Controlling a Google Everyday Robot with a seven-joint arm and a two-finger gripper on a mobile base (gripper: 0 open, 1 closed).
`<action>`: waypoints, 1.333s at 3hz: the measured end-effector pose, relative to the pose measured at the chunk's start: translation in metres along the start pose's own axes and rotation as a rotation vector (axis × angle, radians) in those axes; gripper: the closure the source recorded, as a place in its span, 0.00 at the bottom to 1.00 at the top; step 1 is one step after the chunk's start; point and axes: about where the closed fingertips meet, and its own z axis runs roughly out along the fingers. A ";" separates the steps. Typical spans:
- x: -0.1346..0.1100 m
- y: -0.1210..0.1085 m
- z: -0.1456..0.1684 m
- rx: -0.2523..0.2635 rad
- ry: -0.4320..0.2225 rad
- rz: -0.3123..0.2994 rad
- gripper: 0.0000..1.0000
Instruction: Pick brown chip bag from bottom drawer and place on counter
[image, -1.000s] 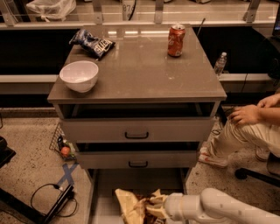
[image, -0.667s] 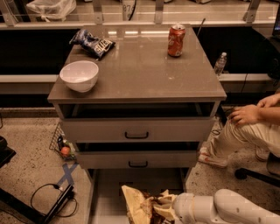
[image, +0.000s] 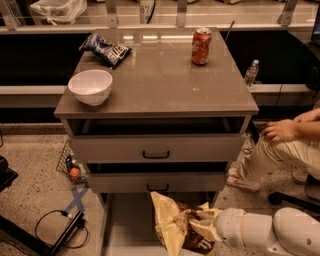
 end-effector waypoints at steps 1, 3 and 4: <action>-0.004 0.000 -0.001 0.001 -0.001 0.001 1.00; -0.129 -0.009 -0.048 0.060 0.004 0.062 1.00; -0.176 -0.011 -0.072 0.097 0.015 0.071 1.00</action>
Offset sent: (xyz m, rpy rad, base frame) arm 0.0423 0.0101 0.1117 0.0145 0.0118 -0.0566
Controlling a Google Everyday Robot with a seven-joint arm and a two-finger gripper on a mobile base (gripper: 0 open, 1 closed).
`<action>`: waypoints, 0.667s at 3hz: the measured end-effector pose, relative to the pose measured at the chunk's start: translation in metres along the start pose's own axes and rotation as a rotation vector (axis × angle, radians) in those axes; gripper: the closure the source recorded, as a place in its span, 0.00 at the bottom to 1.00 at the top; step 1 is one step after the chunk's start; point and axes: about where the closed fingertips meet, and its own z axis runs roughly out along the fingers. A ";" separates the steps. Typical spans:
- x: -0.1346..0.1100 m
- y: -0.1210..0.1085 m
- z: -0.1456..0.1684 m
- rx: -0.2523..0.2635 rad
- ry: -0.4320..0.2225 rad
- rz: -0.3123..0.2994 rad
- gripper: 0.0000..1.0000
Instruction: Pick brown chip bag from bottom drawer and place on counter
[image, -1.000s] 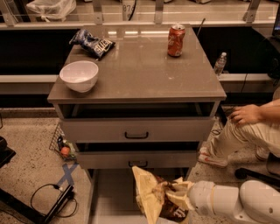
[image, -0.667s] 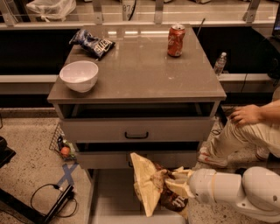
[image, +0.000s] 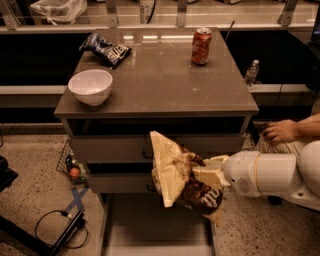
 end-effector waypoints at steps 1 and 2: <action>-0.052 -0.004 -0.029 0.065 0.006 -0.007 1.00; -0.099 -0.016 -0.055 0.132 0.010 -0.009 1.00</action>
Offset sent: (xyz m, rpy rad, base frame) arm 0.0653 -0.0351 0.1744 -0.1081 -0.0671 -0.1917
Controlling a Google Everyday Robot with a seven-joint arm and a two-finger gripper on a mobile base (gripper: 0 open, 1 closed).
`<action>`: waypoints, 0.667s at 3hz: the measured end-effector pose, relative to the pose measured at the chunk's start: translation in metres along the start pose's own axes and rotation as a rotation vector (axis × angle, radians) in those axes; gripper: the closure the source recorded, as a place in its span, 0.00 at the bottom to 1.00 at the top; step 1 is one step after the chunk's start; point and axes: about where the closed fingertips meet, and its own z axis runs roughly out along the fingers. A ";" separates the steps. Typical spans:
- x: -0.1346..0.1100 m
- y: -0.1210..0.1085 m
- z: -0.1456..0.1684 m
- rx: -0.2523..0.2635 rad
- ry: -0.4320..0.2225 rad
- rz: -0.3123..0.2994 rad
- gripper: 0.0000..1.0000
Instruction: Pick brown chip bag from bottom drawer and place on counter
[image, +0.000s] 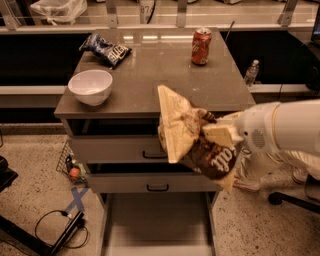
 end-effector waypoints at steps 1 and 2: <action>-0.039 -0.019 -0.016 0.058 0.001 -0.012 1.00; -0.039 -0.019 -0.016 0.058 0.001 -0.012 1.00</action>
Offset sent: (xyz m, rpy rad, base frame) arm 0.0204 -0.0100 0.0320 -0.0277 -0.0205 -0.0360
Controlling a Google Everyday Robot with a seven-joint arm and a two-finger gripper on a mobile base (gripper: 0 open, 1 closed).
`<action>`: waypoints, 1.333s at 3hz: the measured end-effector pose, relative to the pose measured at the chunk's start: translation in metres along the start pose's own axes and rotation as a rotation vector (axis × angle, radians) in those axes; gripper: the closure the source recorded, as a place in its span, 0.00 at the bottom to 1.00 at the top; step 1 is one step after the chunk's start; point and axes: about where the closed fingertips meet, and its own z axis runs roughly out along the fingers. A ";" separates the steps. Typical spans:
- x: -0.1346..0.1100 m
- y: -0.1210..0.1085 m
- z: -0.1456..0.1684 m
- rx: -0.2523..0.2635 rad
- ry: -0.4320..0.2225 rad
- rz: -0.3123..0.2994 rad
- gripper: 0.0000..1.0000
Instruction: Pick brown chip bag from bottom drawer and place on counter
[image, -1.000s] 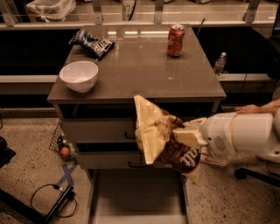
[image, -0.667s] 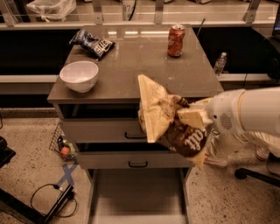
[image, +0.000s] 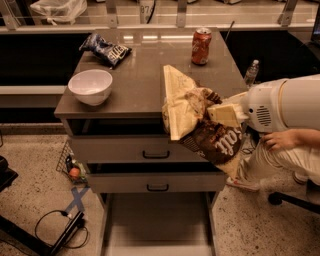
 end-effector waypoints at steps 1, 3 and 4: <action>-0.017 -0.011 0.005 0.009 0.000 -0.030 1.00; -0.089 -0.067 0.021 0.062 0.051 -0.145 1.00; -0.118 -0.103 0.041 0.088 0.092 -0.186 1.00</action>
Offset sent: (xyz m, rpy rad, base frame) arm 0.1105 -0.0015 0.0785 -0.1628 -0.1169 0.0480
